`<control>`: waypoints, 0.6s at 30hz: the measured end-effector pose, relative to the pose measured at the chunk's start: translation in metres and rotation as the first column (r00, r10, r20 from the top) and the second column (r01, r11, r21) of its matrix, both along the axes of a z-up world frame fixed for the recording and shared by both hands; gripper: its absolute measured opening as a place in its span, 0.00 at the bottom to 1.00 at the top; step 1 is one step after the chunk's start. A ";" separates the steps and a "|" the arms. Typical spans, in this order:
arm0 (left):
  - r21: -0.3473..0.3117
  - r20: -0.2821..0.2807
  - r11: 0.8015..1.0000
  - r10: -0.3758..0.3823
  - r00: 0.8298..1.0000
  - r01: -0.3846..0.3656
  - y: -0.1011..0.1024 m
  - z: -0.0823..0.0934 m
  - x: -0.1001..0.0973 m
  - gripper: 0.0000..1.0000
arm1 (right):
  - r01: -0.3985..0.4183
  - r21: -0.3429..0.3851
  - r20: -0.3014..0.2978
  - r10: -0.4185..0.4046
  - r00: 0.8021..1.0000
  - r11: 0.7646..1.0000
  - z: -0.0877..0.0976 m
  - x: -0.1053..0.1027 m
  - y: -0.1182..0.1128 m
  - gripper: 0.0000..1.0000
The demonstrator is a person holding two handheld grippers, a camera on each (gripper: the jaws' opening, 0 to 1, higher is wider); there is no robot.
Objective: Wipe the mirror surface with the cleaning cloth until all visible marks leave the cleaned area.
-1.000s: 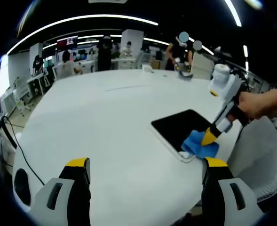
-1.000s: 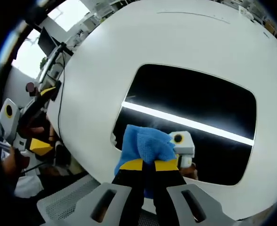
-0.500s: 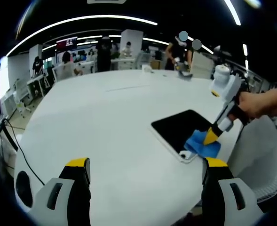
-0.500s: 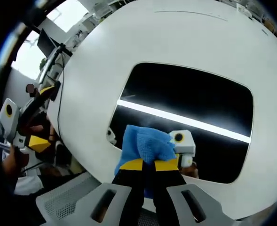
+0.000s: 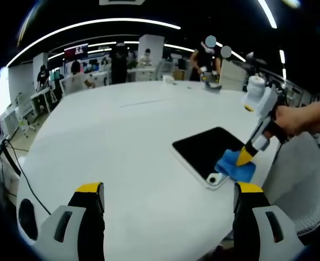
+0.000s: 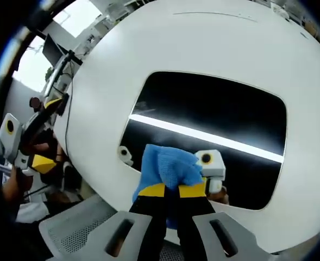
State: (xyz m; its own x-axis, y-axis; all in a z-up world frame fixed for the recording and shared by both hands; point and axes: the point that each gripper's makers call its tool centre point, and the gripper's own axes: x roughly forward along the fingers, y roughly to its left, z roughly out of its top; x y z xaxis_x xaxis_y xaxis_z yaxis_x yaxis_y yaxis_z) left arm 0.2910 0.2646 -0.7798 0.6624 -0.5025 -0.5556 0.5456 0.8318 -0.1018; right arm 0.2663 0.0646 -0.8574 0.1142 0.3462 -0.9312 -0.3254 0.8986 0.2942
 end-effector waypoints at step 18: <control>-0.001 0.002 1.000 0.000 1.000 0.000 -0.006 0.000 -0.001 1.00 | 0.006 -0.011 -0.003 -0.006 1.000 1.000 -0.001 0.001 -0.016 0.00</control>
